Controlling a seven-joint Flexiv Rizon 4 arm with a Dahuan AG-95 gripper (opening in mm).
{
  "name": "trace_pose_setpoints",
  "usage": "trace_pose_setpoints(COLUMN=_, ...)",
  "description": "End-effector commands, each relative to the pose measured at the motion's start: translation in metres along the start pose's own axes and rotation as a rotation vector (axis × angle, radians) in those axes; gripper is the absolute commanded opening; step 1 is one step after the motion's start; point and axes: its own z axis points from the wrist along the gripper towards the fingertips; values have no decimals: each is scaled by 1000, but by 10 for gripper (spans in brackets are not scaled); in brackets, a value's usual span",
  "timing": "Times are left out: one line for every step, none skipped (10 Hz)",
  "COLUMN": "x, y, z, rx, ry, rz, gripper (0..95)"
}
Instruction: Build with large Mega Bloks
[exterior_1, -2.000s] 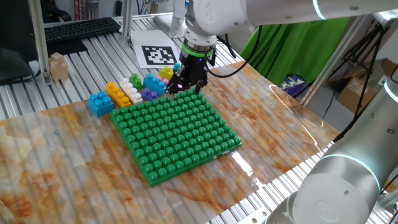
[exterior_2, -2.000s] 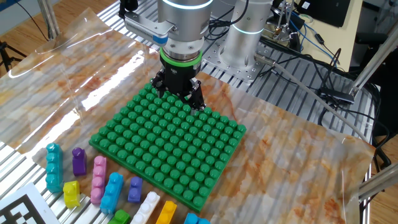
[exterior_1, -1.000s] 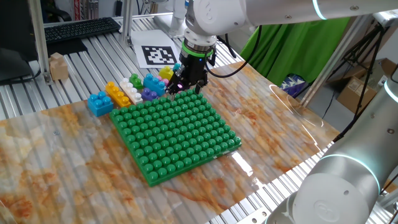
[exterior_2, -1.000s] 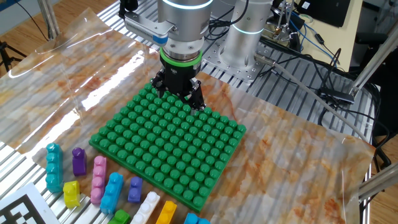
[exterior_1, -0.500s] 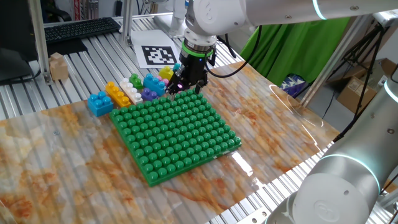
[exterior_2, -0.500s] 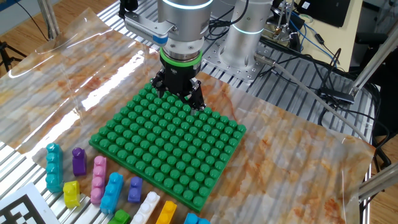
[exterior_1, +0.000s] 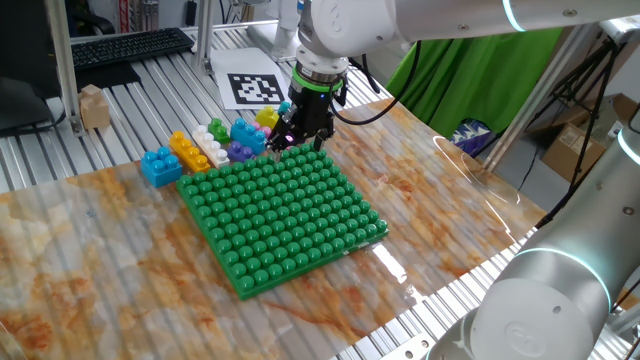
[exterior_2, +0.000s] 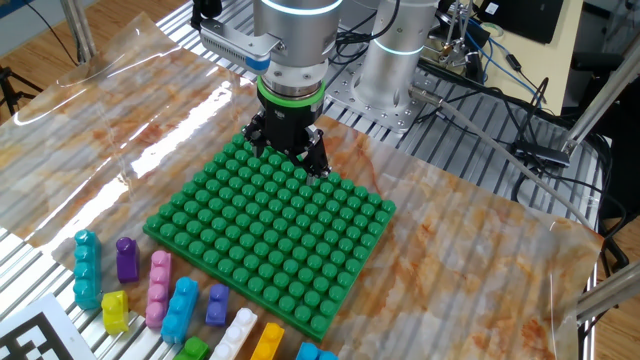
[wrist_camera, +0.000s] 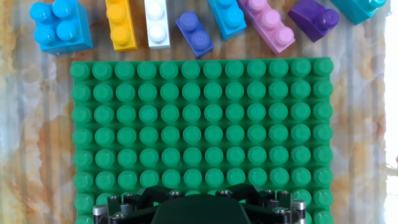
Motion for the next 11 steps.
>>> trace_pose_setpoints(x=0, y=0, z=0, rx=-65, ry=-61, rz=88, gripper=0)
trace_pose_setpoints(x=1, y=0, z=0, rx=-66, ry=-61, rz=88, gripper=0)
trace_pose_setpoints(x=1, y=0, z=1, rx=-67, ry=-61, rz=88, gripper=0)
trace_pose_setpoints(x=2, y=0, z=1, rx=-68, ry=-61, rz=88, gripper=0)
trace_pose_setpoints(x=2, y=0, z=1, rx=-68, ry=-61, rz=88, gripper=0)
trace_pose_setpoints(x=2, y=1, z=1, rx=-68, ry=-61, rz=87, gripper=0)
trace_pose_setpoints(x=2, y=1, z=2, rx=-68, ry=-61, rz=87, gripper=0)
trace_pose_setpoints(x=2, y=1, z=2, rx=-68, ry=-61, rz=87, gripper=0)
trace_pose_setpoints(x=2, y=1, z=2, rx=-68, ry=-61, rz=86, gripper=0)
trace_pose_setpoints(x=3, y=1, z=3, rx=-68, ry=-60, rz=86, gripper=0)
trace_pose_setpoints(x=3, y=1, z=3, rx=-69, ry=-60, rz=87, gripper=0)
